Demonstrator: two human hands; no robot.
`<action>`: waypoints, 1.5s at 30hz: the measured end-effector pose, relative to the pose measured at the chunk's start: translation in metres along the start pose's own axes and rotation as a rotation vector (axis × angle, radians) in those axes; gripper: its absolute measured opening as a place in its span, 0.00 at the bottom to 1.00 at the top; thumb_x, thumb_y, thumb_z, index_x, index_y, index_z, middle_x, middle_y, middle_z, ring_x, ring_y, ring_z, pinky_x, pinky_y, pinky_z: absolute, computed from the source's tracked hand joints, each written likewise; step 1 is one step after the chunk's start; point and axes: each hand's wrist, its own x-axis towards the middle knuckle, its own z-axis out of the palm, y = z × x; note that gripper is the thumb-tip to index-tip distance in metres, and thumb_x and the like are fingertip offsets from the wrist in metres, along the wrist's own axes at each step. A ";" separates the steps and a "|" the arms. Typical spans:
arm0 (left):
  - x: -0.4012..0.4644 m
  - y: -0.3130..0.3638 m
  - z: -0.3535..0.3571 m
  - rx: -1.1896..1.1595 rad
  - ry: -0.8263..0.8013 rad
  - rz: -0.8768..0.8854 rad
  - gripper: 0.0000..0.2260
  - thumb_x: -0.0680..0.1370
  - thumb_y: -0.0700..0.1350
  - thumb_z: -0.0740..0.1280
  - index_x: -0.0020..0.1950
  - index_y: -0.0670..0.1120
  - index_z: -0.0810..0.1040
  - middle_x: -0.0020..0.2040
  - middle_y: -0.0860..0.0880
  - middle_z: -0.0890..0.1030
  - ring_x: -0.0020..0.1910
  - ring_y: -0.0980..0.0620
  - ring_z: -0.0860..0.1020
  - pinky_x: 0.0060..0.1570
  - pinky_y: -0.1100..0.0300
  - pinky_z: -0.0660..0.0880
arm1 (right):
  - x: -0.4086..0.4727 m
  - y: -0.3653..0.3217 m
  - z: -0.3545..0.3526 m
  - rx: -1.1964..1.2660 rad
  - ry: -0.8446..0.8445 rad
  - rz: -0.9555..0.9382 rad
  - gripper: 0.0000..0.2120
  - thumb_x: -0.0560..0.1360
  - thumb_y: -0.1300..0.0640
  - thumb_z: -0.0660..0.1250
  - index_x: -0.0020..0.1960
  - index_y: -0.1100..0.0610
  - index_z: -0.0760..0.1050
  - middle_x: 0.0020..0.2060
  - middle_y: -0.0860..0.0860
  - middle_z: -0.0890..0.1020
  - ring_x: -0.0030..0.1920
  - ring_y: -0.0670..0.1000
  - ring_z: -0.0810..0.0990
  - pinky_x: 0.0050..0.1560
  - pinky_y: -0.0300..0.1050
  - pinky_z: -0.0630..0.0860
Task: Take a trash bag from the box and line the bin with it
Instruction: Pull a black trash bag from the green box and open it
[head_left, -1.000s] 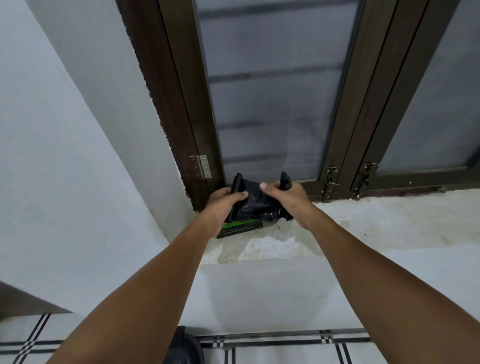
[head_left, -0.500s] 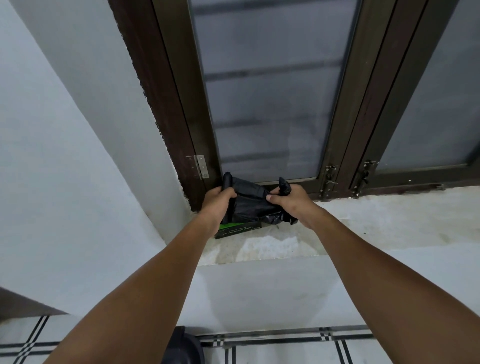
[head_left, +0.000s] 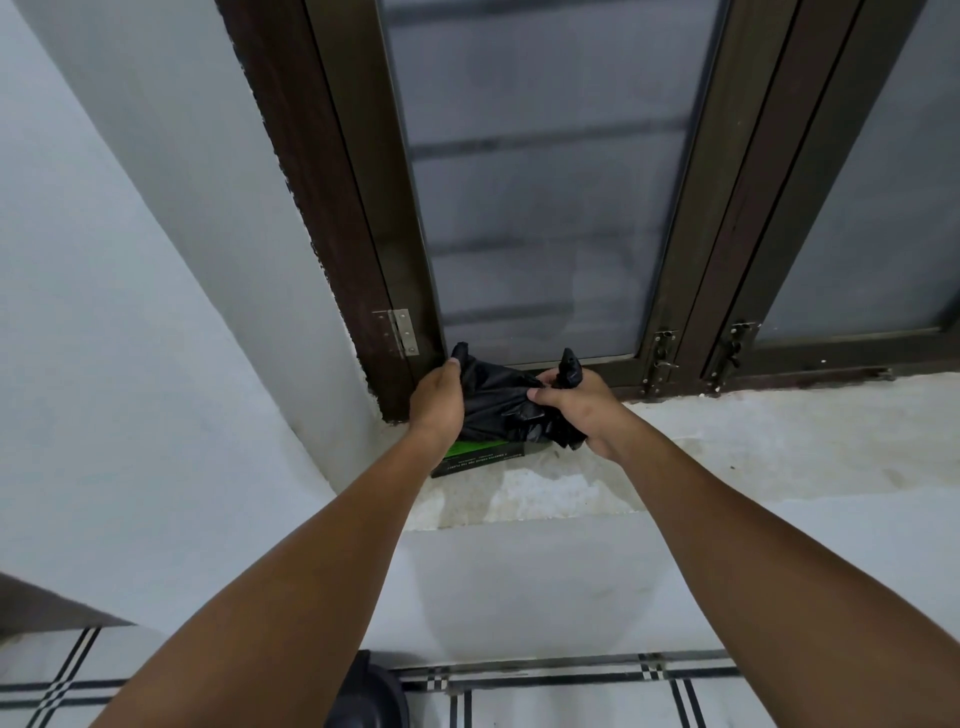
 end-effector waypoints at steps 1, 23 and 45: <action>0.000 0.000 -0.001 0.019 -0.003 0.003 0.19 0.83 0.59 0.55 0.50 0.47 0.77 0.51 0.45 0.80 0.51 0.45 0.79 0.59 0.46 0.74 | 0.000 0.000 0.000 0.006 -0.018 0.011 0.10 0.75 0.61 0.75 0.56 0.57 0.81 0.51 0.55 0.86 0.53 0.56 0.85 0.52 0.49 0.81; -0.020 -0.006 -0.001 -0.057 -0.331 -0.008 0.23 0.77 0.67 0.66 0.54 0.49 0.83 0.48 0.49 0.87 0.48 0.50 0.86 0.50 0.55 0.80 | -0.013 -0.004 0.002 -0.059 -0.166 0.028 0.12 0.76 0.47 0.75 0.50 0.56 0.84 0.47 0.56 0.88 0.49 0.57 0.87 0.56 0.54 0.83; -0.016 0.004 0.007 -0.154 -0.033 -0.064 0.07 0.77 0.45 0.71 0.51 0.41 0.82 0.47 0.43 0.85 0.44 0.46 0.84 0.40 0.58 0.79 | -0.020 -0.009 0.030 0.228 0.022 0.037 0.07 0.75 0.58 0.75 0.49 0.61 0.81 0.50 0.63 0.86 0.51 0.62 0.86 0.57 0.63 0.81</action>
